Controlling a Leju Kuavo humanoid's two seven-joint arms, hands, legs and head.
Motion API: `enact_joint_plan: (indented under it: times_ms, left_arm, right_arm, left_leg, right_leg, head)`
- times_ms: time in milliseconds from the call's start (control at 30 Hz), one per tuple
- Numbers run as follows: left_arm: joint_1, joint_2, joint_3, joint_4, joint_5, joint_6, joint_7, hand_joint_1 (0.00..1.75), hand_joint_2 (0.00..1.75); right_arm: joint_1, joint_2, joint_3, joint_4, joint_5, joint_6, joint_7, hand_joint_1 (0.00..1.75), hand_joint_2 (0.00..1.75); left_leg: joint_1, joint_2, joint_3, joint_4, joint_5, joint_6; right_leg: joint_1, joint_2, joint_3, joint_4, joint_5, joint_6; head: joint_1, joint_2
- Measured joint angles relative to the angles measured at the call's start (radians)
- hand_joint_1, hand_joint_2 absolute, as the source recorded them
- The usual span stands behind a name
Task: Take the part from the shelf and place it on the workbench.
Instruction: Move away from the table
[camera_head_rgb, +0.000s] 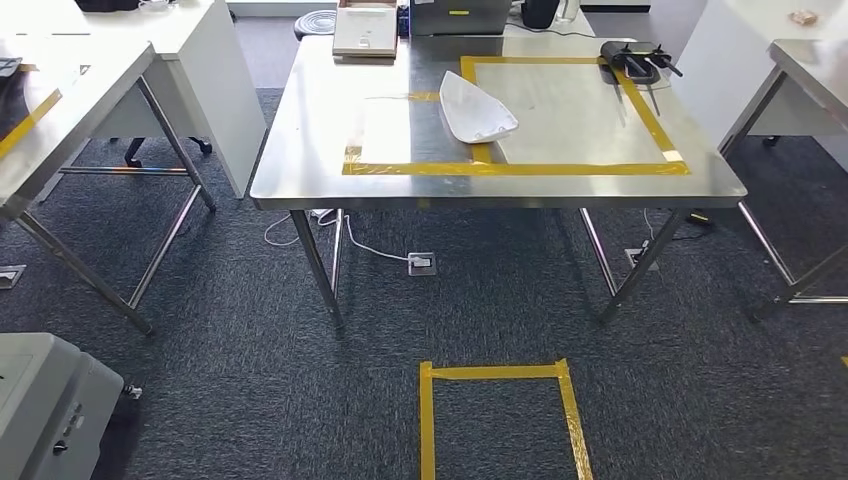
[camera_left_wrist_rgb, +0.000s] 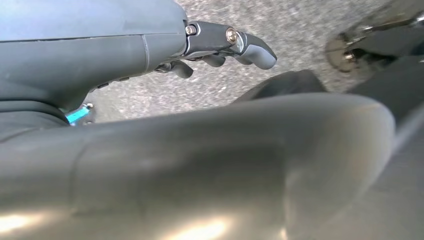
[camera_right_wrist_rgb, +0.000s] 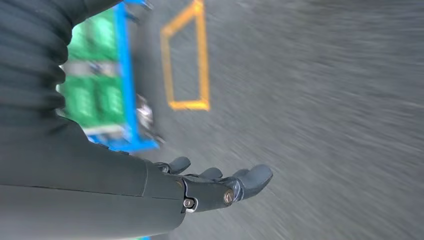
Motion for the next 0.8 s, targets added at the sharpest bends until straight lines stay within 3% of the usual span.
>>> enact_joint_plan:
  times_ms: [67,100,133,167,200,233,267,333,367,433,467,500,533,600,633,667,700,733,800]
  left_arm:
    - [0.0,0.004,0.0,0.0,-0.008,0.0,0.001,0.0,0.0]
    - [-0.002,0.005,0.0,0.0,-0.013,0.0,0.001,0.0,0.0]
    - [-0.005,0.007,-0.001,0.0,-0.018,0.0,0.0,0.0,0.0]
    - [-0.007,0.01,-0.001,0.0,-0.022,0.0,-0.002,0.0,0.0]
    - [-0.011,0.013,-0.001,0.0,-0.024,0.0,-0.007,0.0,0.0]
    - [-0.016,0.015,-0.001,-0.001,-0.025,0.0,-0.014,0.0,0.0]
    - [-0.024,0.017,-0.001,-0.003,-0.026,0.0,-0.022,0.0,0.0]
    - [-0.042,0.02,-0.001,-0.006,-0.023,0.0,-0.036,0.0,0.0]
    - [-0.049,0.021,-0.002,-0.008,-0.019,0.0,-0.041,0.0,0.0]
    - [-0.055,0.023,-0.001,-0.008,-0.004,0.001,-0.049,0.0,0.0]
    - [-0.057,0.023,-0.001,-0.008,0.004,0.001,-0.053,0.0,0.0]
    - [-0.057,0.022,0.0,-0.008,0.012,0.001,-0.057,0.0,0.0]
    - [-0.055,0.019,0.0,-0.008,0.017,0.001,-0.061,0.0,0.0]
    - [-0.05,0.009,0.001,-0.007,0.018,0.002,-0.064,0.0,0.0]
    - [-0.046,0.003,0.001,-0.007,0.014,0.002,-0.062,0.0,0.0]
    - [-0.042,-0.002,0.001,-0.006,0.007,0.002,-0.058,0.0,0.0]
    - [-0.038,-0.007,0.0,-0.005,-0.001,0.002,-0.052,0.0,0.0]
    - [-0.034,-0.01,0.0,-0.005,-0.008,0.002,-0.047,0.0,0.0]
    - [-0.031,-0.015,0.0,-0.004,-0.016,0.002,-0.041,0.0,0.0]
  right_arm:
    - [0.02,0.01,-0.031,0.001,-0.006,-0.001,-0.001,0.0,1.75]
    - [0.027,0.015,-0.044,0.001,-0.008,-0.003,-0.013,0.0,1.75]
    - [0.033,0.02,-0.054,0.001,-0.008,-0.005,-0.036,0.0,1.75]
    - [0.038,0.022,-0.061,0.001,-0.003,-0.011,-0.068,0.0,1.75]
    - [0.041,0.025,-0.066,0.001,0.006,-0.022,-0.11,0.0,1.75]
    - [0.042,0.026,-0.068,0.001,0.014,-0.037,-0.157,0.0,1.75]
    - [0.041,0.027,-0.069,0.001,0.019,-0.055,-0.203,0.0,1.75]
    - [0.031,0.026,-0.075,0.001,0.027,-0.081,-0.27,0.0,1.75]
    - [0.023,0.026,-0.077,0.001,0.035,-0.084,-0.284,0.0,1.75]
    - [0.009,0.025,-0.079,0.001,0.06,-0.074,-0.284,0.0,1.75]
    - [0.004,0.025,-0.079,0.001,0.073,-0.066,-0.278,0.0,1.75]
    - [0.001,0.024,-0.079,0.002,0.084,-0.06,-0.268,0.0,1.75]
    - [-0.002,0.022,-0.079,0.002,0.091,-0.057,-0.257,0.0,1.75]
    - [-0.008,0.017,-0.079,0.002,0.093,-0.06,-0.245,0.0,1.75]
    - [-0.009,0.013,-0.079,0.002,0.089,-0.065,-0.245,0.0,1.75]
    - [-0.01,0.009,-0.079,0.002,0.083,-0.071,-0.248,0.0,1.75]
    - [-0.008,0.006,-0.08,0.002,0.076,-0.076,-0.254,0.0,1.75]
    - [-0.007,0.004,-0.081,0.002,0.072,-0.08,-0.26,0.0,1.75]
    - [-0.005,0.0,-0.083,0.002,0.067,-0.086,-0.27,0.0,1.75]
  left_leg:
    - [0.002,-0.001,-0.019,0.103,-0.108,-0.011]
    - [0.005,-0.001,-0.025,0.16,-0.148,-0.018]
    - [0.008,0.0,-0.023,0.203,-0.161,-0.025]
    - [0.012,0.0,-0.008,0.22,-0.15,-0.031]
    - [0.018,0.0,0.022,0.206,-0.123,-0.038]
    - [0.024,0.001,0.071,0.16,-0.099,-0.045]
    - [0.03,0.0,0.135,0.086,-0.094,-0.052]
    - [0.03,-0.006,0.223,-0.04,-0.114,-0.046]
    - [0.025,-0.008,0.238,-0.073,-0.124,-0.036]
    - [0.016,-0.005,0.221,-0.08,-0.108,-0.008]
    - [0.013,-0.001,0.212,-0.08,-0.096,0.004]
    - [0.012,0.002,0.199,-0.081,-0.082,0.015]
    - [0.011,0.004,0.183,-0.081,-0.068,0.023]
    - [0.005,0.005,0.15,-0.08,-0.041,0.031]
    - [0.002,0.005,0.133,-0.077,-0.028,0.032]
    - [0.0,0.005,0.116,-0.074,-0.016,0.032]
    - [-0.001,0.005,0.1,-0.07,-0.005,0.031]
    - [-0.001,0.005,0.084,-0.066,0.004,0.03]
    - [-0.003,0.004,0.062,-0.058,0.02,0.023]
  right_leg:
    - [-0.007,0.003,-0.027,-0.004,0.027,-0.001]
    - [-0.01,0.003,-0.043,-0.004,0.039,0.001]
    - [-0.013,0.001,-0.059,-0.003,0.052,0.005]
    - [-0.017,-0.001,-0.076,-0.002,0.064,0.009]
    - [-0.021,-0.002,-0.093,-0.001,0.077,0.014]
    - [-0.025,-0.003,-0.109,0.002,0.09,0.021]
    - [-0.028,-0.003,-0.124,0.007,0.102,0.028]
    - [-0.032,-0.002,-0.142,0.014,0.125,0.045]
    - [-0.035,-0.001,-0.145,0.012,0.138,0.052]
    - [-0.045,0.003,-0.147,0.001,0.159,0.067]
    - [-0.049,0.006,-0.152,0.004,0.148,0.072]
    - [-0.051,0.007,-0.161,0.028,0.112,0.076]
    - [-0.051,0.008,-0.174,0.076,0.056,0.076]
    - [-0.045,0.009,-0.201,0.214,-0.057,0.073]
    - [-0.041,0.011,-0.204,0.273,-0.082,0.07]
    - [-0.035,0.012,-0.194,0.306,-0.08,0.066]
    - [-0.03,0.013,-0.167,0.304,-0.061,0.062]
    - [-0.026,0.014,-0.119,0.262,-0.037,0.056]
    - [-0.018,0.016,-0.004,0.114,-0.036,0.042]
  head:
    - [0.0,0.0]
    - [-0.001,0.0]
    - [-0.001,0.0]
    - [-0.001,0.0]
    - [-0.001,0.0]
    - [-0.001,0.0]
    - [-0.002,0.0]
    - [0.001,0.0]
    - [0.001,0.0]
    - [0.001,0.0]
    - [0.0,0.0]
    - [0.0,0.0]
    - [0.0,0.0]
    - [0.001,0.0]
    - [0.001,0.0]
    - [0.001,0.0]
    - [0.001,0.0]
    - [0.002,0.0]
    - [0.001,0.0]
